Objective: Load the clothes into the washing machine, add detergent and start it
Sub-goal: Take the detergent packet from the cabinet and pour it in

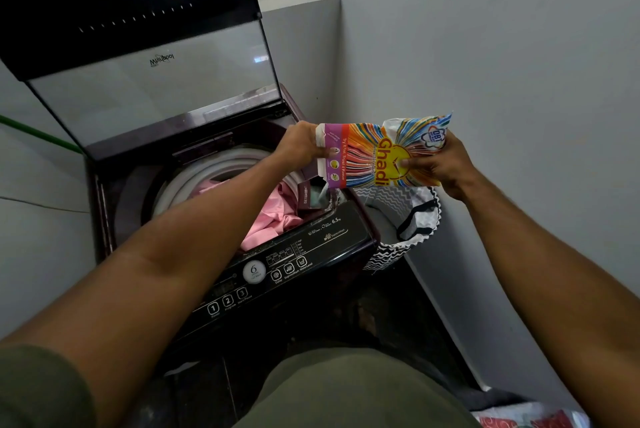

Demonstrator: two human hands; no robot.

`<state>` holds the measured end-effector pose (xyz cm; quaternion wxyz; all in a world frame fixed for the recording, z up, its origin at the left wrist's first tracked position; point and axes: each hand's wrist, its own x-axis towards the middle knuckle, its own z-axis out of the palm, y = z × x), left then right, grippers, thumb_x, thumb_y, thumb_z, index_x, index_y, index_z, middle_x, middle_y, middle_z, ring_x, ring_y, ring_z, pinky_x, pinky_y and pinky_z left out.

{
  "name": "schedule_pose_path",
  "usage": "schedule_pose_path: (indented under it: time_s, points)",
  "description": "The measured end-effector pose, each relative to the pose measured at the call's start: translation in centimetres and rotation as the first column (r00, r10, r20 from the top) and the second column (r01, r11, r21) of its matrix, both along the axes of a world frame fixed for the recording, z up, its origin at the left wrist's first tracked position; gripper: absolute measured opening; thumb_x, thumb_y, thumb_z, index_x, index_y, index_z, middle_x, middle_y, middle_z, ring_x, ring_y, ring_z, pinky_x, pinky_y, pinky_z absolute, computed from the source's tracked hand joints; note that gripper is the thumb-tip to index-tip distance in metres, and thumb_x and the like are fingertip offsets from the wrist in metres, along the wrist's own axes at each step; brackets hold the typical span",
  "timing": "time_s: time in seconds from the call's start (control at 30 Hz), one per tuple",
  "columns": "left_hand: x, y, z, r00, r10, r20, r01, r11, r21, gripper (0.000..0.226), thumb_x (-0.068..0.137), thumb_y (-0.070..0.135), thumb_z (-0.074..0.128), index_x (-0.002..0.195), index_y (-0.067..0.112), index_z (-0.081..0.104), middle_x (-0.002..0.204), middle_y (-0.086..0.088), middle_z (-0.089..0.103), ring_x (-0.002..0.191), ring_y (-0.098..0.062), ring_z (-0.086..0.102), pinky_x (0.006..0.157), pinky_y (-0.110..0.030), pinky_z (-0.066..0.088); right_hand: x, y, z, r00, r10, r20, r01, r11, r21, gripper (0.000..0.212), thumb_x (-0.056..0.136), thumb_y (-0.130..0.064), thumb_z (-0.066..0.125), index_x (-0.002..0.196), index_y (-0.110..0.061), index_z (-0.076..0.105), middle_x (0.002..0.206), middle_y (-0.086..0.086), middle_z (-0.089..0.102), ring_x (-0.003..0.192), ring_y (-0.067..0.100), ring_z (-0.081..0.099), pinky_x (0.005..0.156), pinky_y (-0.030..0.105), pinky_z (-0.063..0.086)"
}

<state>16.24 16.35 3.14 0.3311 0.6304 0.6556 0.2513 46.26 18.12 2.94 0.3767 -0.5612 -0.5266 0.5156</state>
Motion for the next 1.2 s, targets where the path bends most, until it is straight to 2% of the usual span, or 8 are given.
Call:
schedule_pose_path:
  time_s: [0.2, 0.37, 0.5, 0.63, 0.73, 0.9, 1.07, 1.2]
  points:
    - [0.8, 1.1, 2.1, 0.996, -0.089, 0.012, 0.089, 0.995, 0.043, 0.036, 0.076, 0.026, 0.085, 0.106, 0.010, 0.071, 0.098, -0.005, 0.077, 0.084, -0.013, 0.074, 0.084, -0.037, 0.060, 1.1, -0.2, -1.2, 0.990, -0.041, -0.135, 0.032, 0.997, -0.068, 0.064, 0.056, 0.009, 0.087, 0.117, 0.001, 0.066, 0.111, 0.017, 0.073, 0.103, 0.035, 0.070, 0.087, 0.050, 0.058]
    - [1.3, 1.9, 3.5, 0.989, -0.143, 0.030, 0.141, 0.988, 0.062, 0.042, 0.075, 0.026, 0.085, 0.112, 0.013, 0.070, 0.099, -0.004, 0.077, 0.083, -0.013, 0.075, 0.082, -0.037, 0.061, 1.0, -0.8, -1.5, 0.965, -0.069, -0.253, 0.041, 0.993, -0.114, 0.061, 0.062, 0.014, 0.080, 0.120, 0.006, 0.063, 0.114, 0.020, 0.070, 0.100, 0.033, 0.070, 0.083, 0.045, 0.060]
    - [1.5, 2.4, 5.4, 0.989, -0.146, -0.016, 0.147, 0.983, 0.110, 0.051, 0.077, 0.027, 0.084, 0.124, 0.019, 0.065, 0.096, 0.003, 0.074, 0.074, -0.002, 0.071, 0.074, -0.028, 0.062, 0.2, -1.1, -2.2, 0.922, -0.117, -0.368, 0.050, 0.981, -0.186, 0.057, 0.066, 0.016, 0.076, 0.120, 0.006, 0.062, 0.108, 0.016, 0.073, 0.095, 0.033, 0.071, 0.079, 0.046, 0.061]
    - [1.5, 3.1, 8.1, 0.981, -0.190, -0.028, 0.192, 0.971, 0.143, 0.065, 0.078, 0.025, 0.083, 0.137, 0.020, 0.056, 0.089, 0.003, 0.073, 0.068, -0.003, 0.072, 0.060, -0.016, 0.056, -1.4, -1.5, -2.8, 0.878, -0.111, -0.466, -0.010, 0.968, -0.249, 0.054, 0.067, 0.009, 0.076, 0.119, -0.002, 0.065, 0.109, 0.013, 0.074, 0.095, 0.031, 0.072, 0.078, 0.047, 0.059]
    - [1.5, 3.8, 10.1, 0.977, -0.206, -0.055, 0.212, 0.961, 0.180, 0.071, 0.079, 0.023, 0.082, 0.142, 0.020, 0.051, 0.088, -0.002, 0.074, 0.070, -0.009, 0.073, 0.064, -0.020, 0.059, -3.1, -1.7, -3.1, 0.847, -0.054, -0.529, -0.125, 0.947, -0.298, 0.056, 0.071, 0.001, 0.074, 0.125, -0.008, 0.063, 0.115, 0.011, 0.073, 0.096, 0.030, 0.072, 0.072, 0.047, 0.059]
    - [0.9, 4.1, 13.7, 0.962, -0.183, -0.203, 0.231, 0.941, 0.246, 0.070, 0.077, 0.021, 0.085, 0.139, 0.024, 0.055, 0.088, -0.007, 0.075, 0.072, -0.012, 0.072, 0.071, -0.028, 0.059, -7.0, -1.7, -3.2, 0.830, 0.018, -0.558, -0.272, 0.886, -0.376, 0.058, 0.075, -0.011, 0.077, 0.130, -0.005, 0.060, 0.127, 0.018, 0.066, 0.114, 0.036, 0.063, 0.096, 0.059, 0.051]
    - [-1.2, 3.5, 15.1, 0.950, -0.167, -0.265, 0.245, 0.923, 0.297, 0.076, 0.072, 0.020, 0.087, 0.140, 0.029, 0.054, 0.072, 0.009, 0.070, 0.058, 0.007, 0.064, 0.065, -0.017, 0.054, -10.1, -0.6, -3.4, 0.886, 0.068, -0.459, -0.299, 0.841, -0.451, 0.064, 0.056, -0.028, 0.093, 0.111, -0.007, 0.071, 0.114, 0.011, 0.072, 0.108, 0.029, 0.063, 0.089, 0.047, 0.055]
    - [-2.5, 2.7, 14.9, 0.929, -0.143, -0.342, 0.239, 0.937, 0.256, 0.075, 0.075, 0.023, 0.085, 0.142, 0.033, 0.052, 0.077, 0.011, 0.069, 0.062, 0.004, 0.067, 0.069, -0.023, 0.058, -11.2, 0.3, -3.4, 0.941, 0.179, -0.286, -0.283, 0.879, -0.384, 0.072, 0.049, -0.036, 0.095, 0.113, -0.013, 0.070, 0.106, 0.001, 0.072, 0.101, 0.025, 0.060, 0.093, 0.043, 0.043]
